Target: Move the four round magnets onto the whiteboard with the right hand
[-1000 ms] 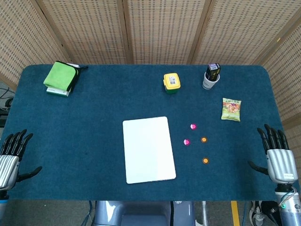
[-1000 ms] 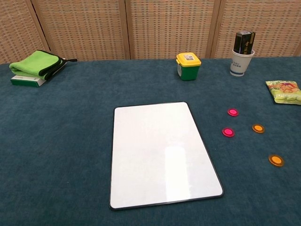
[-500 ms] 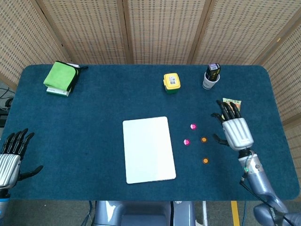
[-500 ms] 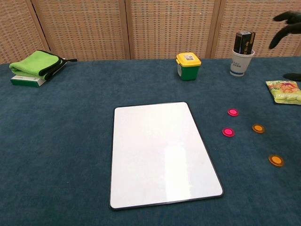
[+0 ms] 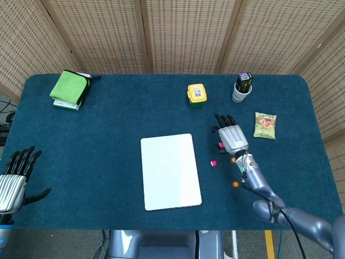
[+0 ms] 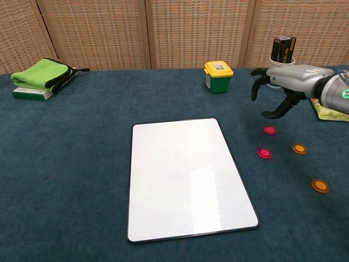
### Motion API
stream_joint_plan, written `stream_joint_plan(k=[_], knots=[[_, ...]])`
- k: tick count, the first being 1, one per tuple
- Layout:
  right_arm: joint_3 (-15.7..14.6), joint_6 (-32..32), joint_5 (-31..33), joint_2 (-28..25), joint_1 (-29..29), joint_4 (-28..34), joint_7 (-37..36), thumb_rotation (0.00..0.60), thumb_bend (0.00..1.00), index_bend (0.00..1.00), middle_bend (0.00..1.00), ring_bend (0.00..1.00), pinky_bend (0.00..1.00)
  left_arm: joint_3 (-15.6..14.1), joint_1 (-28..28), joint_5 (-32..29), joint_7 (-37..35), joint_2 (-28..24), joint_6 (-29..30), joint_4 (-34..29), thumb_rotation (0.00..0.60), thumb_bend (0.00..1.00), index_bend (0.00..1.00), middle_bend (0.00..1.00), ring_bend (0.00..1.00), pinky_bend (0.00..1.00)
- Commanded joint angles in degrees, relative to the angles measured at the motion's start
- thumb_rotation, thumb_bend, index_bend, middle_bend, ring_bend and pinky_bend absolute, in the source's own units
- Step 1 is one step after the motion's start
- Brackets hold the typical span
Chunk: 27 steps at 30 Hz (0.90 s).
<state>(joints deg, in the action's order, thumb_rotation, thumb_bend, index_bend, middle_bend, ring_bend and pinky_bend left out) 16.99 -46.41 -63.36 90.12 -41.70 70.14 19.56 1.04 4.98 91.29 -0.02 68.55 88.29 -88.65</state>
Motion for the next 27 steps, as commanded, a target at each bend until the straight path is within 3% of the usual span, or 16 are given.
stream_joint_plan(k=[1, 27], knots=[[-0.2, 1.9, 2.4, 2.2, -1.4, -2.9, 0.0, 0.600, 0.40, 0.33, 0.00, 0.00, 0.00, 0.0, 0.0, -0.2, -0.1, 0.0, -0.1, -0.1, 0.600, 0.00, 0.00, 0.00, 0.00, 0.00], [-4.2, 3.0, 2.7, 6.5, -1.6, -13.1, -6.0, 0.600, 0.36, 0.36, 0.00, 0.00, 0.00, -0.2, 0.3, -1.0, -1.0, -0.5, -1.2, -1.3, 0.600, 0.00, 0.00, 0.00, 0.00, 0.00]])
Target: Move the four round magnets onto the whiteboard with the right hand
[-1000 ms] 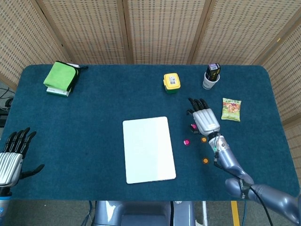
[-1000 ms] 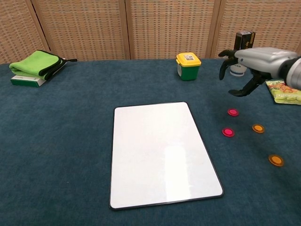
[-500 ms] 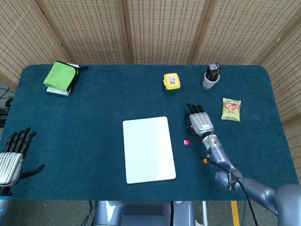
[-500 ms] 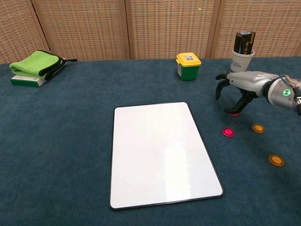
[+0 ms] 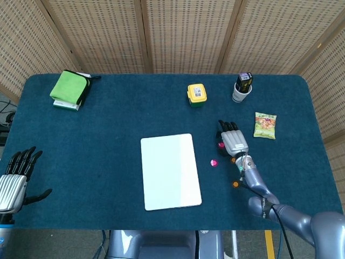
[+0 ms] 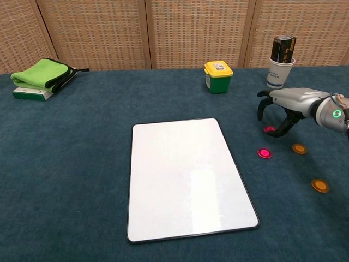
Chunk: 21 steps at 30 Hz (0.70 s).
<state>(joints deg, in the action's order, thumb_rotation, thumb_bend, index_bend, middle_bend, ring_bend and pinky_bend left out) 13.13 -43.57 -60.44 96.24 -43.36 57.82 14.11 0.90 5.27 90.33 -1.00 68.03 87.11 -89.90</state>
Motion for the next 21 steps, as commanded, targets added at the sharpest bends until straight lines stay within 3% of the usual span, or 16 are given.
stream_joint_plan(k=[1, 14, 21], knots=[[-0.4, 0.3, -0.3, 0.5, 0.0, -1.0, -0.8, 0.600, 0.36, 0.36, 0.00, 0.00, 0.00, 0.0, 0.0, 0.0, -0.1, 0.0, 0.0, 0.0, 0.600, 0.00, 0.00, 0.00, 0.00, 0.00], [-1.1, 1.7, -0.5, 2.1, -0.6, -4.5, -1.4, 0.600, 0.37, 0.37, 0.00, 0.00, 0.00, 0.0, 0.1, -0.4, -0.4, -0.2, -0.4, -0.4, 0.600, 0.00, 0.00, 0.00, 0.00, 0.00], [-1.0, 1.8, -0.4, 2.7, -0.7, -5.8, -1.4, 0.600, 0.40, 0.58, 0.00, 0.00, 0.00, 0.0, 0.2, -0.7, -0.4, -0.3, -0.7, -0.6, 0.600, 0.00, 0.00, 0.00, 0.00, 0.00]])
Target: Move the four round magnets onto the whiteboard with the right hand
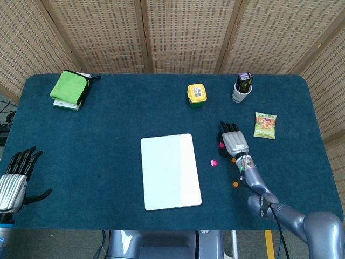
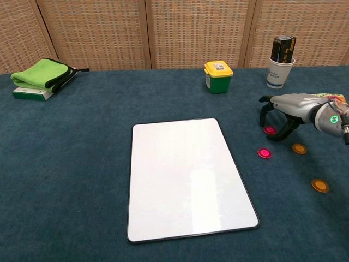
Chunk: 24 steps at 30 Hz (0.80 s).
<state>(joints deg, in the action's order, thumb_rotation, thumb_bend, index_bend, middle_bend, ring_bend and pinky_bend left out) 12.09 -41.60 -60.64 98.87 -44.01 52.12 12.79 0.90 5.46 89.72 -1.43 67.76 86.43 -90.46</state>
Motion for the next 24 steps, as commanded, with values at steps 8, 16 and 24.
stream_joint_plan(k=[8, 16, 24], knots=[[-0.2, -1.9, -1.7, -0.8, 0.1, 1.9, 0.0, 0.600, 0.40, 0.63, 0.01, 0.00, 0.00, 0.0, 0.0, -0.2, -0.1, -0.1, -0.1, -0.3, 0.600, 0.00, 0.00, 0.00, 0.00, 0.00], [1.7, -2.7, -1.8, -3.2, -1.3, 8.8, 0.8, 0.600, 0.40, 0.63, 0.01, 0.00, 0.00, -0.1, 0.2, -0.1, -0.4, -0.3, -0.4, -0.4, 0.600, 0.00, 0.00, 0.00, 0.00, 0.00], [4.6, -1.4, 2.3, -2.4, -8.1, 16.6, 9.7, 0.600, 0.40, 0.63, 0.01, 0.00, 0.00, -0.1, 0.3, -0.1, -0.6, -0.3, -0.6, -0.5, 0.600, 0.00, 0.00, 0.00, 0.00, 0.00]])
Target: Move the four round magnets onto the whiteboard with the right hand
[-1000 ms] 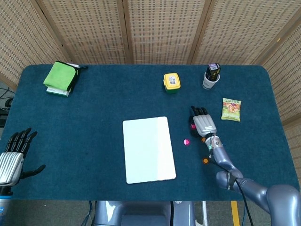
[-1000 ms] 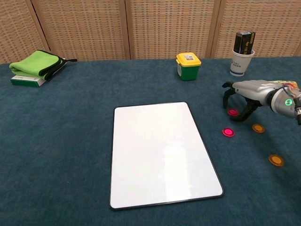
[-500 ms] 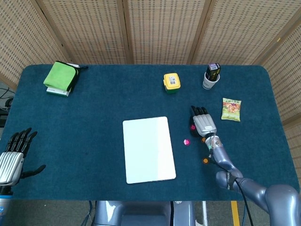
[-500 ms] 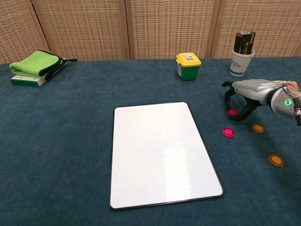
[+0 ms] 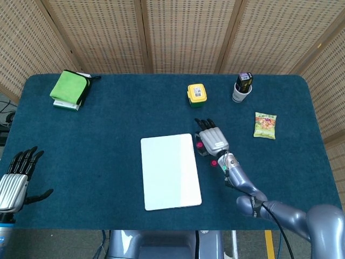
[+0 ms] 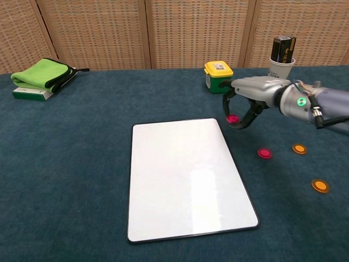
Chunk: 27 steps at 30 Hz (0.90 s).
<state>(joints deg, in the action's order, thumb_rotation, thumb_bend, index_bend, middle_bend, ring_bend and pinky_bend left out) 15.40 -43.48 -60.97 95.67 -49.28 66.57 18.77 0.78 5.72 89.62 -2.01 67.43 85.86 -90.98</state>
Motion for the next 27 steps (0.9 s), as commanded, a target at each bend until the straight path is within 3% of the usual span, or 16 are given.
stream_joint_plan(k=[1, 14, 16, 18, 21, 27], knots=[[1.4, 0.5, 3.2, 1.4, -3.6, 2.3, 4.8, 0.600, 0.40, 0.63, 0.01, 0.00, 0.00, 0.0, 0.0, 0.0, 0.0, 0.0, 0.0, 0.0, 0.600, 0.00, 0.00, 0.00, 0.00, 0.00], [-0.3, 0.2, 11.3, 7.1, -7.7, -2.2, 13.6, 0.600, 0.40, 0.62, 0.01, 0.00, 0.00, 0.0, -0.1, -0.1, -0.8, -0.2, 0.2, 0.1, 0.600, 0.00, 0.00, 0.00, 0.00, 0.00], [-0.6, 0.2, 12.0, 7.3, -7.8, -2.3, 14.1, 0.600, 0.36, 0.56, 0.00, 0.00, 0.00, 0.0, -0.1, 0.0, -0.9, -0.2, 0.2, 0.1, 0.600, 0.00, 0.00, 0.00, 0.00, 0.00], [-0.7, 0.1, 12.4, 7.4, -7.8, -2.2, 14.2, 0.600, 0.26, 0.42, 0.00, 0.00, 0.00, 0.0, -0.1, 0.1, -1.0, -0.2, 0.2, 0.1, 0.600, 0.00, 0.00, 0.00, 0.00, 0.00], [-1.1, -0.3, 12.0, 7.4, -7.9, -2.1, 14.3, 0.600, 0.21, 0.29, 0.00, 0.00, 0.00, 0.0, -0.1, 0.0, -1.1, -0.3, 0.2, 0.0, 0.600, 0.00, 0.00, 0.00, 0.00, 0.00], [-1.2, -1.9, 11.5, 7.2, -7.5, -1.4, 13.7, 0.600, 0.21, 0.27, 0.00, 0.00, 0.00, 0.0, -0.1, -0.1, -1.2, -0.3, 0.2, 0.0, 0.600, 0.00, 0.00, 0.00, 0.00, 0.00]])
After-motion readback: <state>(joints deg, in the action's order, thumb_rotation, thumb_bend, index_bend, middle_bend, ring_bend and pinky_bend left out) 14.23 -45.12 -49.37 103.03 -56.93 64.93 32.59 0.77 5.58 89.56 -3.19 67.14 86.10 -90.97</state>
